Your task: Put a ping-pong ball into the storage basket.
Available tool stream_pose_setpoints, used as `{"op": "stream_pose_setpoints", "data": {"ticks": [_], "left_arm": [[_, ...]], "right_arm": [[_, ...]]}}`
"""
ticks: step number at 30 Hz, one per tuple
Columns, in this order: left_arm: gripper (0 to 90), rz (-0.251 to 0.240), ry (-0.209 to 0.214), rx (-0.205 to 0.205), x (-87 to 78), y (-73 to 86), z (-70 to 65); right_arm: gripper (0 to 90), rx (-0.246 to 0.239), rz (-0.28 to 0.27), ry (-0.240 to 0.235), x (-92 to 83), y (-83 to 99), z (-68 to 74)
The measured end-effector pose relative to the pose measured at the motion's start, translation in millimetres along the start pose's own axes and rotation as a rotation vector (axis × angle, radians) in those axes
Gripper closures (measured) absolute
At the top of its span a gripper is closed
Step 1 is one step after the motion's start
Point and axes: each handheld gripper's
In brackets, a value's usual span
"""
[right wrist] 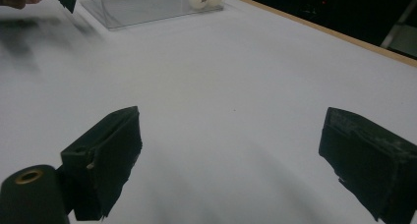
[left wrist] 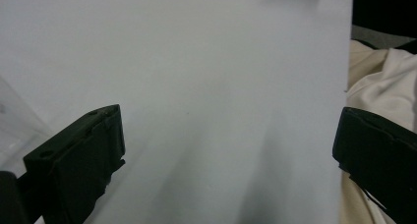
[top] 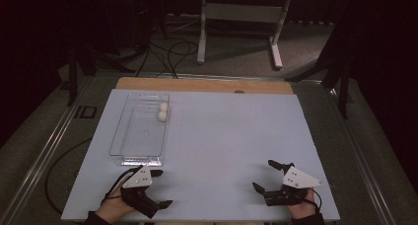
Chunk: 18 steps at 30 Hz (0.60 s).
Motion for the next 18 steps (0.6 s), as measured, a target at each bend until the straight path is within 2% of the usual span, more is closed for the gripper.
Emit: {"op": "stream_pose_setpoints", "data": {"ticks": [3, 9, 18], "left_arm": [[0.2, -0.015, 0.002, -0.011, 1.3, 1.6, 0.8], [0.2, -0.039, -0.021, -0.014, 1.5, 2.2, 1.5], [0.2, -0.067, -0.071, -0.018, 1.2, 3.9, 2.2]], "right_arm": [[8.8, 0.003, 0.0, -0.002, 0.2, 0.2, 0.1], [8.7, 0.002, 0.001, -0.001, 0.6, 0.9, 0.1], [8.8, 0.004, 0.009, -0.003, 1.1, 2.4, -0.2]]}}
Point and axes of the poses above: each handheld gripper's, and its own axes: x roughly forward along the jaws, y roughly out of its underside, z roughly to its left, and after that the axes turned 7 degrees about -x, right-handed
